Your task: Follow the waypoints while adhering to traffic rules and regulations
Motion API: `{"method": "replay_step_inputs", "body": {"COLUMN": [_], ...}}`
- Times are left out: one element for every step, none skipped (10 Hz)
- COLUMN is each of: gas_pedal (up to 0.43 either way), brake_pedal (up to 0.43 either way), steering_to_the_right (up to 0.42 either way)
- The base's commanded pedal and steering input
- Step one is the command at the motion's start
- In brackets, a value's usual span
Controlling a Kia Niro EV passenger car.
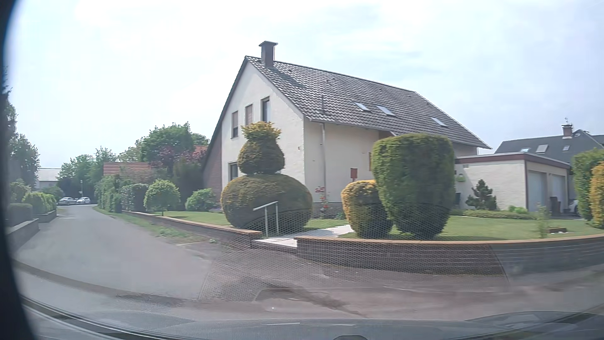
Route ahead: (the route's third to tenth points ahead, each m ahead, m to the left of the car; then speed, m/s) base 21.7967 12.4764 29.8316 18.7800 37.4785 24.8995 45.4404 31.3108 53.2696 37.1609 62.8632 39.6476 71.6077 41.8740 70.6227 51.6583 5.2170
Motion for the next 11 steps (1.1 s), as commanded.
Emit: {"method": "replay_step_inputs", "body": {"gas_pedal": [0.169,0.177,0.189,0.189,0.189,0.189,0.189,0.189,0.189,0.189,0.189], "brake_pedal": [0.0,0.0,0.0,0.0,0.0,0.0,0.0,0.0,0.0,0.0,0.0], "steering_to_the_right": [-0.49,-0.488,-0.481,-0.473,-0.455,-0.424,-0.379,-0.327,-0.259,-0.206,-0.18]}}
